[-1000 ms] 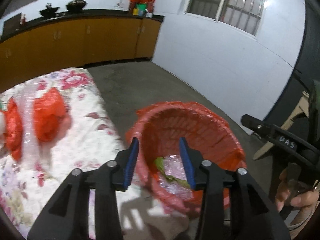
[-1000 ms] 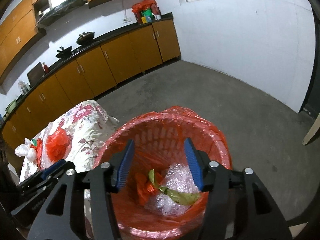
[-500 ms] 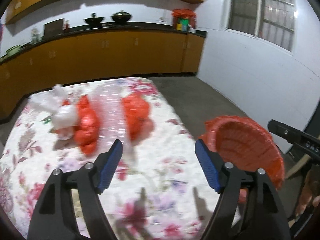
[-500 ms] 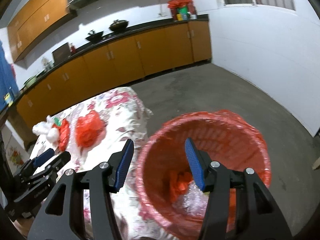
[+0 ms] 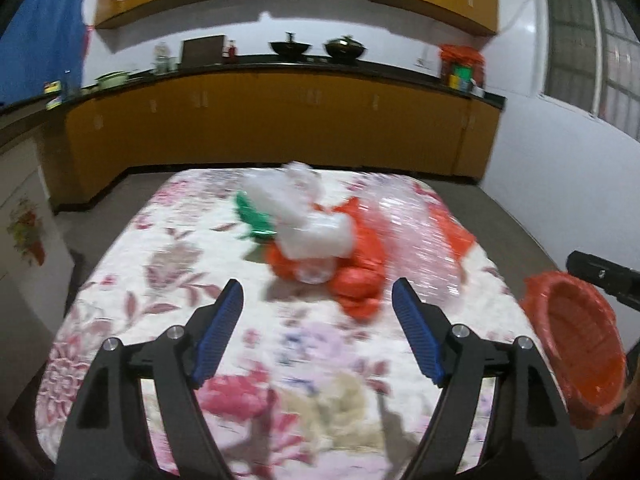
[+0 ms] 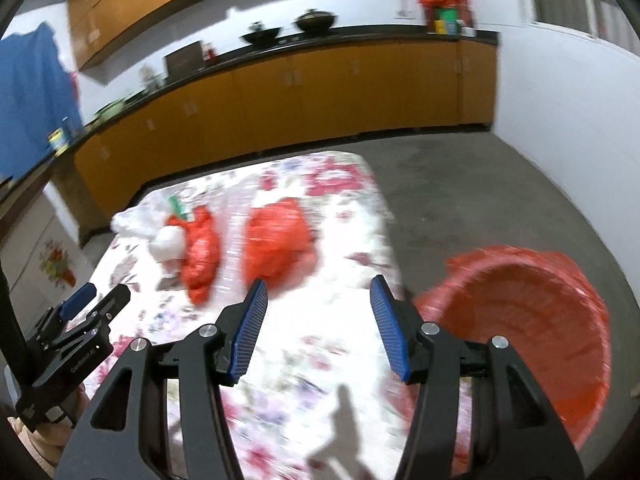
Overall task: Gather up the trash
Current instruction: 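Move both open tools back toward the remaining trash on the table, then grasp the white bag with the left tool while the right tool grasps the bubble wrap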
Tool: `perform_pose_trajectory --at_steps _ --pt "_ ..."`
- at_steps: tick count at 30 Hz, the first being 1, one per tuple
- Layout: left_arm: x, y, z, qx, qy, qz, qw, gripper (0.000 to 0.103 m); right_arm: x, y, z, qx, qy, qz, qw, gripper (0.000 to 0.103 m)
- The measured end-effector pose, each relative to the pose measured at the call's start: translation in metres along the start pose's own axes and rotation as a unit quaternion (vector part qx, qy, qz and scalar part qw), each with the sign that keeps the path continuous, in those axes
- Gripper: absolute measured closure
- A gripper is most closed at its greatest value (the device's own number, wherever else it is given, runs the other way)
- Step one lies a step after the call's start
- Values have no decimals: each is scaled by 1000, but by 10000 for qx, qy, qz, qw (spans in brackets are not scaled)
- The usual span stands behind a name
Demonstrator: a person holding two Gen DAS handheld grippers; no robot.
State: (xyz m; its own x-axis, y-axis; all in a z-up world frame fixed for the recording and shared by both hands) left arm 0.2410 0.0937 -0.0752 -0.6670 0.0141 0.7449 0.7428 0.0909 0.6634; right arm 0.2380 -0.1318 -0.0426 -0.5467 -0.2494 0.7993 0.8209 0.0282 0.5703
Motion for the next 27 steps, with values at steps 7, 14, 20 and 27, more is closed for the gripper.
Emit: perform_pose_trajectory --at_steps 7,14,20,27 --pt "3 2 43 368 137 -11 9992 27 -64 18 52 352 242 465 9980 67" --pt "0 -1 63 498 123 35 9987 27 -106 16 60 264 250 908 9952 85" --pt "-5 0 67 546 27 69 9985 28 -96 12 64 378 374 760 9957 97" --pt "-12 6 62 560 -154 117 9982 28 -53 10 64 581 283 201 9977 98"
Point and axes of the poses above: each gripper's, at about its wrist camera, not at the fingertips, and x roughly against the way its jaws point, z to its left, y to its top, the point moved 3 cm from there along -x, roughly the way its jaws point, and after that the axes turned 14 degrees about z, right-handed, at the moved point
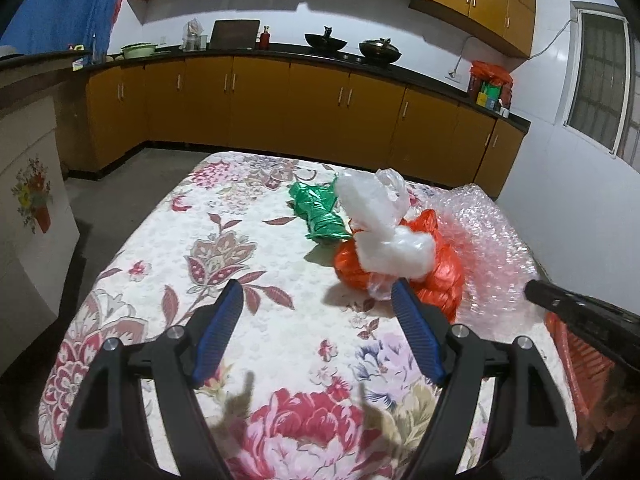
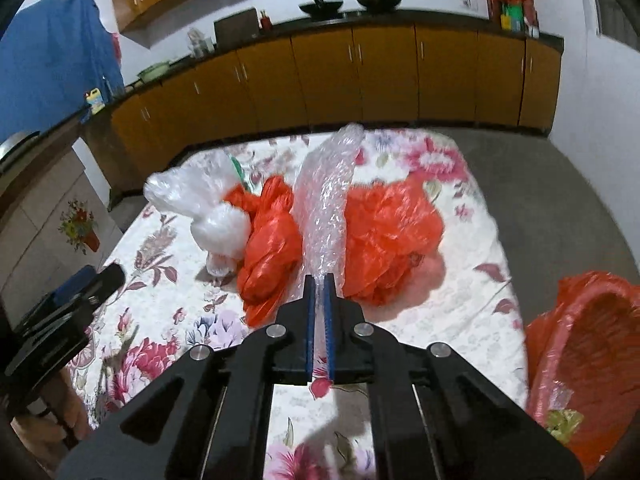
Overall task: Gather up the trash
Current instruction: 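Grasp the white bag with the left tool while the right tool grasps the bubble wrap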
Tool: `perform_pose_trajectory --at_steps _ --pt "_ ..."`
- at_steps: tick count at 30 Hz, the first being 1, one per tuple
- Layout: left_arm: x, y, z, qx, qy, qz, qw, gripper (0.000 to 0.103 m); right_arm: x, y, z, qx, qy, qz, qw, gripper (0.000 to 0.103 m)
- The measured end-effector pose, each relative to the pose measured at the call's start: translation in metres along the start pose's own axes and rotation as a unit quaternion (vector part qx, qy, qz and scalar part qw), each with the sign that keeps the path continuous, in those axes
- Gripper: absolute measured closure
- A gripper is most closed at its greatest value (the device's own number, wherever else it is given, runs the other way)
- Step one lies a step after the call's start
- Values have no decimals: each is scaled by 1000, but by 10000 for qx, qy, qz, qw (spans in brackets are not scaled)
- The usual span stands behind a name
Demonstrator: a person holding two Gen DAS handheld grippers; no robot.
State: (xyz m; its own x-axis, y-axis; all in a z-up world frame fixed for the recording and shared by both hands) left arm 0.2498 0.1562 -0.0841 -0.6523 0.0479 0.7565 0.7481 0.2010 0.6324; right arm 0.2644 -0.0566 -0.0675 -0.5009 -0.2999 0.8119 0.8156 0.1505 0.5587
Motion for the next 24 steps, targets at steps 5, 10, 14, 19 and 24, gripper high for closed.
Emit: perform_pose_trajectory --at_steps 5,10,14,19,24 --pt "-7 5 -10 -72 -107 50 9999 28 26 0 -11 -75 -151 -337 9993 98" --pt "-14 7 -17 -115 -171 90 9997 28 45 -8 -24 -210 -250 -558 9979 99" --pt "-22 9 -29 -194 -211 134 9995 28 56 -12 -35 -389 -280 -687 9965 99" --pt "-35 17 -42 -270 -259 186 9991 28 59 -17 -44 -497 -295 -739 9956 99" --pt "-48 26 -48 -162 -257 274 9992 30 60 -24 -49 -553 -269 -738 9954 99"
Point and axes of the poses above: each gripper's, at about its wrist camera, not at the fingertips, and x roughly against the way its jaws point, z to its left, y to its top, the point moved 3 cm from there along -x, roughly the way its jaws point, and after that the axes turned 14 degrees about z, right-handed, at the moved point
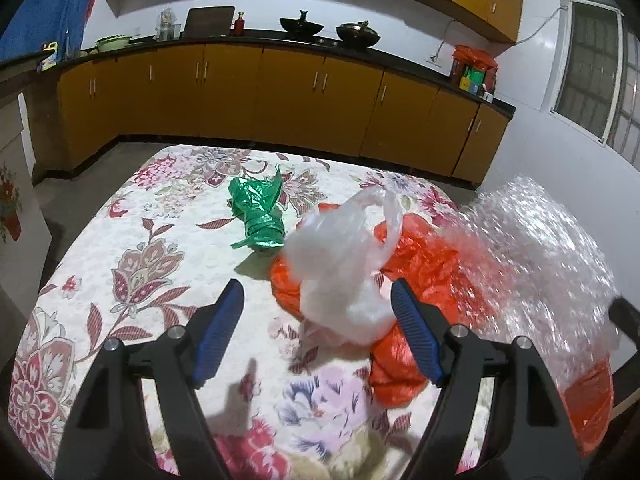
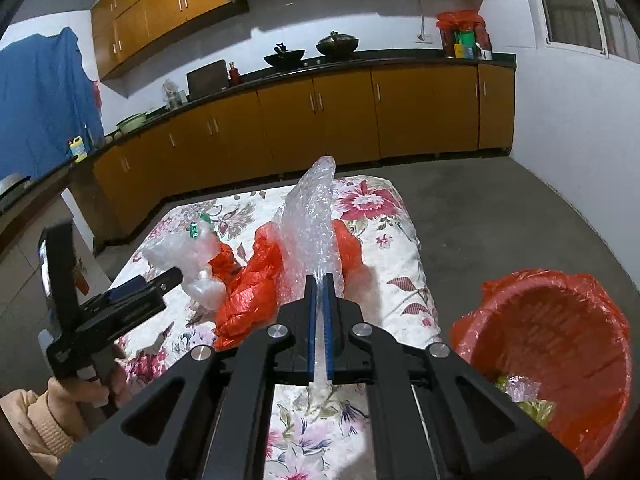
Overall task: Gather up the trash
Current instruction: 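Grasp the white bag with the left tool while the right tool grasps the bubble wrap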
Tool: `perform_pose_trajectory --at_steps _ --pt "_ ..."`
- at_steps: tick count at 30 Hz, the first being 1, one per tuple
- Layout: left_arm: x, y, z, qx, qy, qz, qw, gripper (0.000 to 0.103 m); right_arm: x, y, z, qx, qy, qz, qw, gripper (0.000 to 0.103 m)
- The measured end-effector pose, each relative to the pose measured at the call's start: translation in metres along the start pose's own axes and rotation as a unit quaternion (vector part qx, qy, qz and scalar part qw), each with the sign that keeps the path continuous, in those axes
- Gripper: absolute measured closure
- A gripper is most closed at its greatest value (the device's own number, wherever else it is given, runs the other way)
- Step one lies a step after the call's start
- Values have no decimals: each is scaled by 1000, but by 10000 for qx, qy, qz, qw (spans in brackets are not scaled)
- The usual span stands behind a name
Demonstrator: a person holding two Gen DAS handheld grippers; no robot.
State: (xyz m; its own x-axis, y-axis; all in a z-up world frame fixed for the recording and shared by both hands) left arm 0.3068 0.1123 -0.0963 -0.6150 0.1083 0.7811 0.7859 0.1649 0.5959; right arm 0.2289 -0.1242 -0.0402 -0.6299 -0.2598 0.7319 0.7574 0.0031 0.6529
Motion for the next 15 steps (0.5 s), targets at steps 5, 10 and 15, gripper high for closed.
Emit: perform_pose_trajectory --at_steps 5,10,15 --pt "-16 12 -3 -42 113 119 9999 46 -2 0 -6 -70 49 79 9999 99" --pt "-29 11 2 -68 64 364 9993 91 -3 -4 -6 -56 86 87 9999 99" --pt "-13 4 4 -196 -101 153 9996 96 4 -2 -3 -29 117 11 9999 99"
Point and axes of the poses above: each gripper's, at about its wrist camera, not at the fingertips, and x roughly against the way its jaws point, z to its left, y to its top, the point moved 3 cm from there along -x, roughly the way its jaws point, and after that the axes turned 14 degrees about z, right-handed, at the moved point
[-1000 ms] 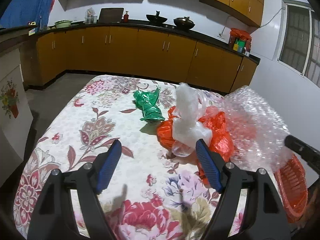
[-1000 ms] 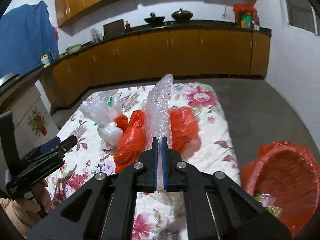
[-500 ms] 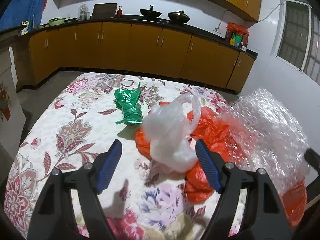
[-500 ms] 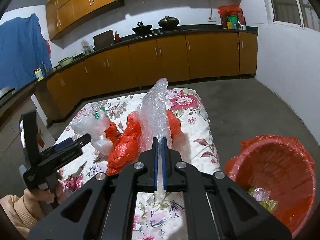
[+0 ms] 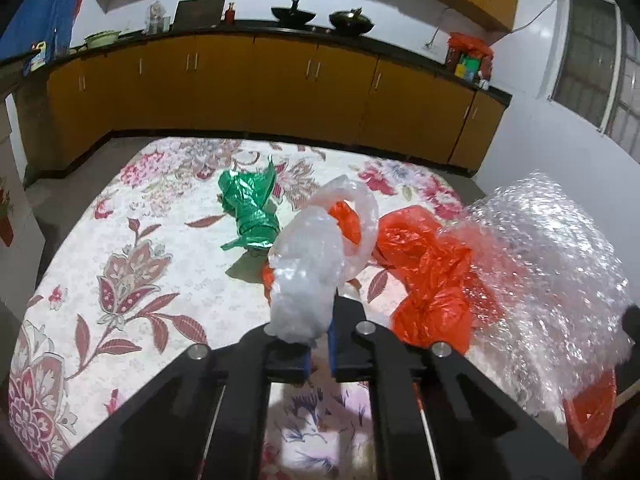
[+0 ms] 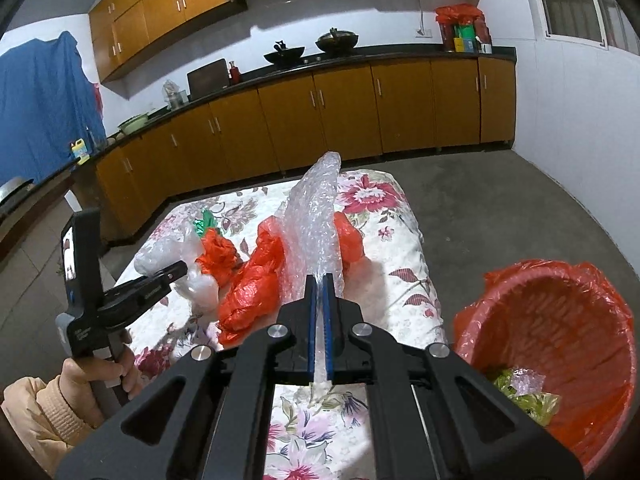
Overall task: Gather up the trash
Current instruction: 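Grasp the white bag with the left tool while the right tool grasps the bubble wrap, then carry both items over the orange bin and open both tools to release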
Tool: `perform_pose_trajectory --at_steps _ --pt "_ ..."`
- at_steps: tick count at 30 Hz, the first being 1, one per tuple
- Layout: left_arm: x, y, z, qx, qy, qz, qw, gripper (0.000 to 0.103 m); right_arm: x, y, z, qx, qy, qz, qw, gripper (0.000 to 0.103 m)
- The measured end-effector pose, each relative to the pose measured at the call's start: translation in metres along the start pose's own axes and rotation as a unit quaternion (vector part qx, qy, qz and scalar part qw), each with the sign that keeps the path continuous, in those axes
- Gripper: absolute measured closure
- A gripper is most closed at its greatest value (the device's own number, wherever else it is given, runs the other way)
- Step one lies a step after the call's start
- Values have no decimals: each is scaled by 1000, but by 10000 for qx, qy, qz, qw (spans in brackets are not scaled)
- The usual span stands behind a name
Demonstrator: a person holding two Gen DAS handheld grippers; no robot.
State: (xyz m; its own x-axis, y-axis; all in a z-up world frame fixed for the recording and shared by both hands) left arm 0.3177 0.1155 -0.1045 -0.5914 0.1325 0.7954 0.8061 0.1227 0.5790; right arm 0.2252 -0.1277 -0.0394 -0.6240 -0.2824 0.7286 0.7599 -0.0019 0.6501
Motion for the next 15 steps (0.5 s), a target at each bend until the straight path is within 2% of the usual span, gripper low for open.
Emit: perform_pose_trajectory --at_steps 7,15 --pt "36 -6 -5 -121 -181 -258 9994 96 22 2 2 65 -27 -251 9997 99" --pt "71 -11 -34 -411 -487 -486 9968 96 48 1 -6 49 -171 -477 9987 99"
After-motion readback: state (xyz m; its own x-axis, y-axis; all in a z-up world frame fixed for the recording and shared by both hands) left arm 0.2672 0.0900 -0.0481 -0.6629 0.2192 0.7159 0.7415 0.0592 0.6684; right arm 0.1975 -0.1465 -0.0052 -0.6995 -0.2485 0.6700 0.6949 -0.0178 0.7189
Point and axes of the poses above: each gripper's, at about its wrist camera, not at the fingertips, and x roughly against the way its jaws point, z to its left, y to its top, the point moved 3 cm from there along -x, roughly the way its jaws point, and after that the axes turned 14 degrees about z, right-handed, at the moved point
